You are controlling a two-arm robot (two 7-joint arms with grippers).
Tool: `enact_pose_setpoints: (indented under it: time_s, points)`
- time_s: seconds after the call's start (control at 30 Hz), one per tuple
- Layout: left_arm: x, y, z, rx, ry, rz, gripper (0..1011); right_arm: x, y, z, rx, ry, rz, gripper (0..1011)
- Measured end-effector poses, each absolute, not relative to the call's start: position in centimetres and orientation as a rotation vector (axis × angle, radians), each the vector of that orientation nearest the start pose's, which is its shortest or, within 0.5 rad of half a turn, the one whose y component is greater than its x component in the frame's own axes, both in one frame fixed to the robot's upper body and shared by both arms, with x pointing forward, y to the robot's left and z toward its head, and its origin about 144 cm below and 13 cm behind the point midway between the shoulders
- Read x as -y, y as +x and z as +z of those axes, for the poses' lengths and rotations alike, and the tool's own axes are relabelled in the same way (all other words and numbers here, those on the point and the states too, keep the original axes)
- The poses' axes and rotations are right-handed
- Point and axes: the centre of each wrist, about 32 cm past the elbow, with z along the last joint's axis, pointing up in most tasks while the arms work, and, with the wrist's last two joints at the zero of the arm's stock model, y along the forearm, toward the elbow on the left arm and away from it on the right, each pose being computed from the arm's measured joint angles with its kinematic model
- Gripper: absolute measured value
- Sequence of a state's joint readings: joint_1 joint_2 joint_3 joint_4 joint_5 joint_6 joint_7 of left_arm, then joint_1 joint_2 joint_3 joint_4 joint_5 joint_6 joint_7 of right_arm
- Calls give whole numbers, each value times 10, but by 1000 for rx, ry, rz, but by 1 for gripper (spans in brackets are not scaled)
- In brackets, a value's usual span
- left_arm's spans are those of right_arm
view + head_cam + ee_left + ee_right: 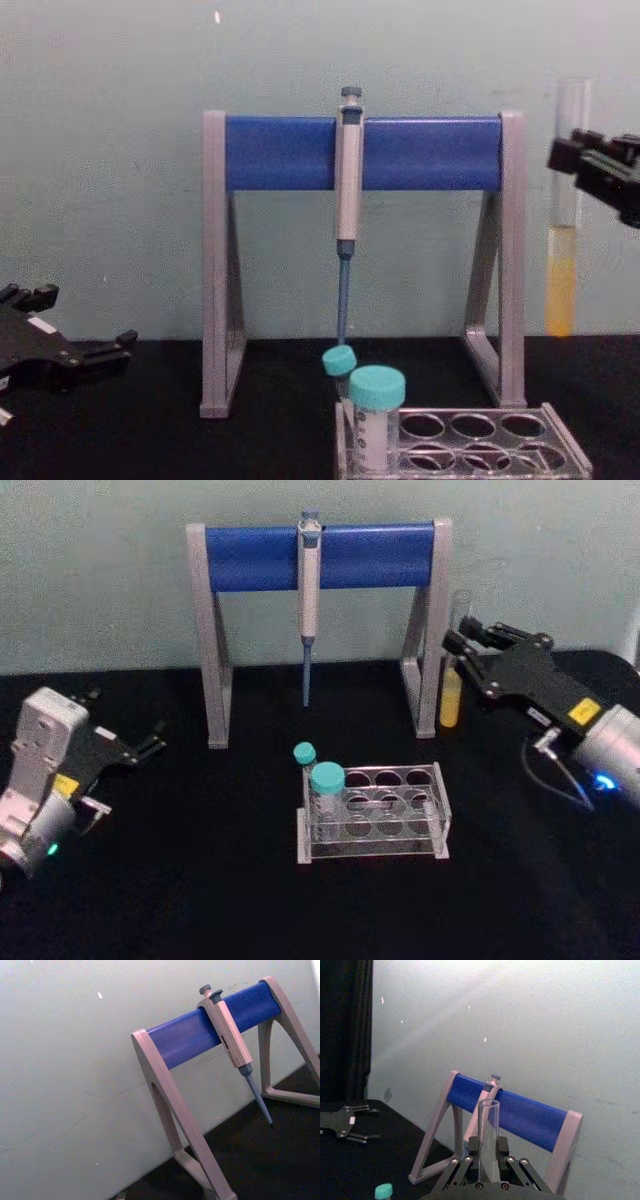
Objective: Pick up the test tube from the test tube rack, shake it, then place it back into the test tube rack.
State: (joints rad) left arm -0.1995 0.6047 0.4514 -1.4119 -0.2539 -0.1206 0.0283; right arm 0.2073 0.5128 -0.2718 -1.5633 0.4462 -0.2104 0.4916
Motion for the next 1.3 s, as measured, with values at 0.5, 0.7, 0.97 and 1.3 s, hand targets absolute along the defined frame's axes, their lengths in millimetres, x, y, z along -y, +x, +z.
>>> enact_pose_setpoints:
  time_s: [0.5,0.7,0.97,1.3]
  points:
    - [-310,489,1140,285,304,1248,1002,275,510,1209,219,178,-685,214]
    - [-310,489,1140,285,304,1248,1001,284,507,1209,153,184,-567,214]
    - [-310,489,1140,285,305,1248,1001,311,497,1210,118,143,-499,214]
    - [-310,489,1140,285,304,1248,1001,334,490,1213,196,66,-612,214]
